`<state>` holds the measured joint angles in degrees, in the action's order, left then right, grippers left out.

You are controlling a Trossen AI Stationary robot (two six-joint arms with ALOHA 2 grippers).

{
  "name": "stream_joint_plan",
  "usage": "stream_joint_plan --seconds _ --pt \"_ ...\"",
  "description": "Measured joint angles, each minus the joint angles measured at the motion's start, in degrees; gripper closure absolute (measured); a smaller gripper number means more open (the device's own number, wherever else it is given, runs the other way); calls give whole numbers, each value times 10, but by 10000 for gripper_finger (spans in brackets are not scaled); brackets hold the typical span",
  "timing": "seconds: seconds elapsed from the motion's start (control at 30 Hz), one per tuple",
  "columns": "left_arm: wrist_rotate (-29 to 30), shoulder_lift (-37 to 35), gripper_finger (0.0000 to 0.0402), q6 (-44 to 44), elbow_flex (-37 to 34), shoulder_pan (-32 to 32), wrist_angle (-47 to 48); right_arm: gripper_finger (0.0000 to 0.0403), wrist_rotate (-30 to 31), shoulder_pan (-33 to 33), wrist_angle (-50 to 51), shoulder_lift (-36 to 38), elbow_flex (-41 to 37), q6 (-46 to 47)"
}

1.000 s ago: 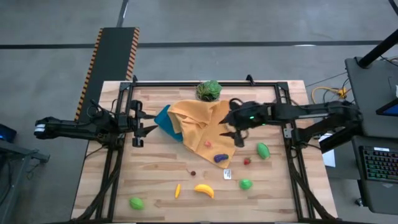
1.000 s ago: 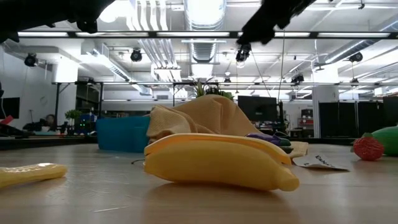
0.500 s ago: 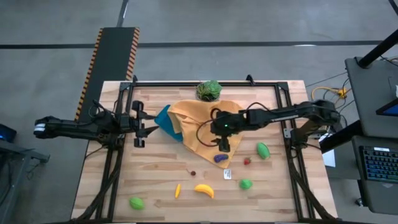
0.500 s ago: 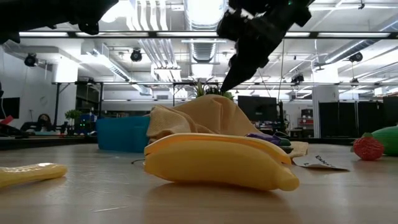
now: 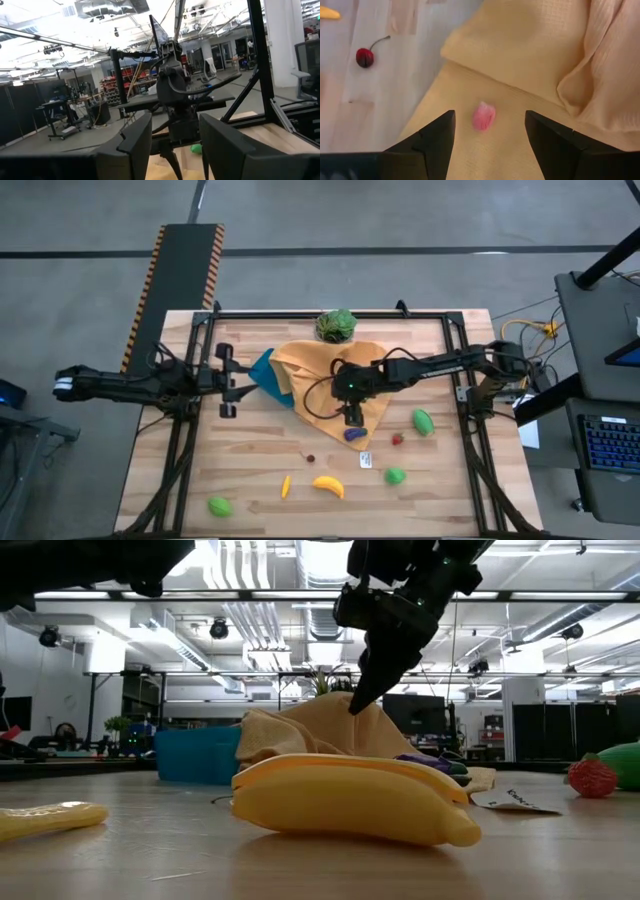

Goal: Pick and placing Produce into tupperware
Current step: Put the pink peach into the blue bin

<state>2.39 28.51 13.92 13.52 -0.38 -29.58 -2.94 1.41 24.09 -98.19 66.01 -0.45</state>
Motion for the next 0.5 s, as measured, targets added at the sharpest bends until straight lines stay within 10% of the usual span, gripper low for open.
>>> stream_joint_plan --seconds 0.5 --pt "0 0 250 0 0 0 0 170 0 0 3 1 0 0"
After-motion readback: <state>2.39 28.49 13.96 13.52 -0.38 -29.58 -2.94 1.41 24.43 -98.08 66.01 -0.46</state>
